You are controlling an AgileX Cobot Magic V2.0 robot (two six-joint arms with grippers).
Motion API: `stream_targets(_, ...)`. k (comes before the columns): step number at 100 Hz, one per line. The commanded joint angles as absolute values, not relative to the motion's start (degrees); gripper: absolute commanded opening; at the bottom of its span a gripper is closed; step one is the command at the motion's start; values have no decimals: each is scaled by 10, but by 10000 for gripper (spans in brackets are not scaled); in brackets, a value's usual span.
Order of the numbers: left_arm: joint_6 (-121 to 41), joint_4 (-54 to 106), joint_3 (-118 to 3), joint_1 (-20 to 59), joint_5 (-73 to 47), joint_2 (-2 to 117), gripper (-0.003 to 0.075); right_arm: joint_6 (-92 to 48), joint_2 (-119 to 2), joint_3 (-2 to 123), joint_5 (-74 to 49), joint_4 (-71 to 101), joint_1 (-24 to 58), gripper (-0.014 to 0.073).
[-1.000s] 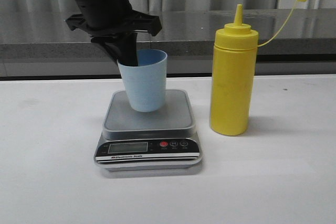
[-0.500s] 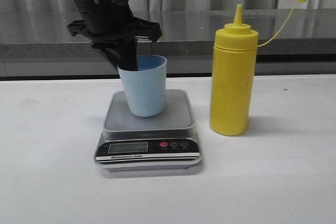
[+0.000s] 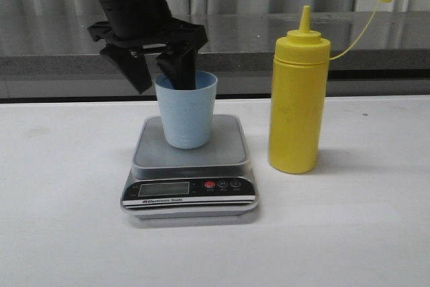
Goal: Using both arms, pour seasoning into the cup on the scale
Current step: 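Lower the blue cup onto the scale platform and open the left gripper, then raise the left gripper away from the cup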
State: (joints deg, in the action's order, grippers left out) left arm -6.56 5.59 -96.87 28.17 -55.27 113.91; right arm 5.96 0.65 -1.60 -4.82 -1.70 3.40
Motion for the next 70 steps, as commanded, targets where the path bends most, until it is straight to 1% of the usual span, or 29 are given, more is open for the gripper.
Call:
stream_targets(1,-60,61,-994,286,-549,1106,557,59,17,-3,0,-22,33,-67)
stream_targets(26,-47,61,-994,279,-537,1070,556,59,17,-3,0,-22,33,-67)
stream_targets(47,-34,61,-986,242,-515,1014,556,59,17,-3,0,-22,33,-67)
stream_targets(56,-34,61,-961,220,-492,982,556,59,17,-3,0,-22,33,-67)
stream_targets(70,-32,61,-882,182,-435,913,556,59,17,-3,0,-22,33,-67)
